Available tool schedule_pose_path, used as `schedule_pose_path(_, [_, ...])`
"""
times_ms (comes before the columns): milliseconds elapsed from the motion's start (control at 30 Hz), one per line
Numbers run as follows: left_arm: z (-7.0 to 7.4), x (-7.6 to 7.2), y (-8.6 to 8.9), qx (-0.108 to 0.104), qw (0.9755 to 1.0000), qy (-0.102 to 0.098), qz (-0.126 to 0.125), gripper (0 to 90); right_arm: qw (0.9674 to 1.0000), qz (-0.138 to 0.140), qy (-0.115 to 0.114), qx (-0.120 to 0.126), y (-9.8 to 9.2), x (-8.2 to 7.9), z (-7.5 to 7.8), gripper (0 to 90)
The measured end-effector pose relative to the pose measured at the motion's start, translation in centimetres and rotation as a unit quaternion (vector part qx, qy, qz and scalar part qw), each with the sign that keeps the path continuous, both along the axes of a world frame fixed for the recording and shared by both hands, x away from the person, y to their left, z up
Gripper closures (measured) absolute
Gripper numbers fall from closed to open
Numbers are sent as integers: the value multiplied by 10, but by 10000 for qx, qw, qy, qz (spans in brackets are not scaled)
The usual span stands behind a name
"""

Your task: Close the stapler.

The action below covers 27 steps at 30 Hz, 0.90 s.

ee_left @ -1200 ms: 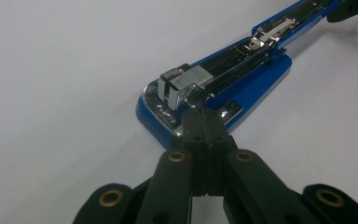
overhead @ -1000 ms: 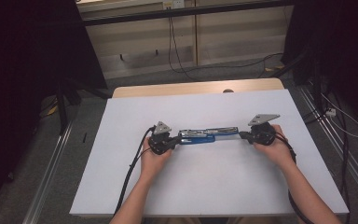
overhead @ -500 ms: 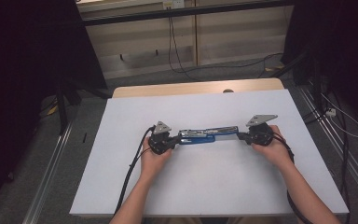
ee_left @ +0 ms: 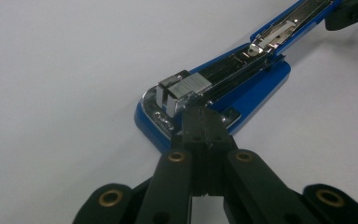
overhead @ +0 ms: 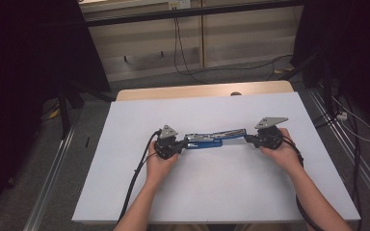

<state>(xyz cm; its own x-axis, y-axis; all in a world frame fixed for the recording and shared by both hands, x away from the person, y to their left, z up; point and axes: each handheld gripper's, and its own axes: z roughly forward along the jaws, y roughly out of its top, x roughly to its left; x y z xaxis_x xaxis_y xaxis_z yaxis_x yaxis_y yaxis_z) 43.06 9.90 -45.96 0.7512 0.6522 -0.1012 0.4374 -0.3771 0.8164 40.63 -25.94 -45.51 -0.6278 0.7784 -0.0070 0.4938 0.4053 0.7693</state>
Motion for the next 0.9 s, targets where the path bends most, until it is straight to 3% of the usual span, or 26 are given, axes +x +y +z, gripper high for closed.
schedule_pose_path(567, [1,-2,-2,114,9999,-60,-34,900,9998,40,-139,133,8,3,4,900])
schedule_pose_path(900, [4,-2,1,16,10000,-25,-54,890,9995,87,-108,275,7,1,4,900])
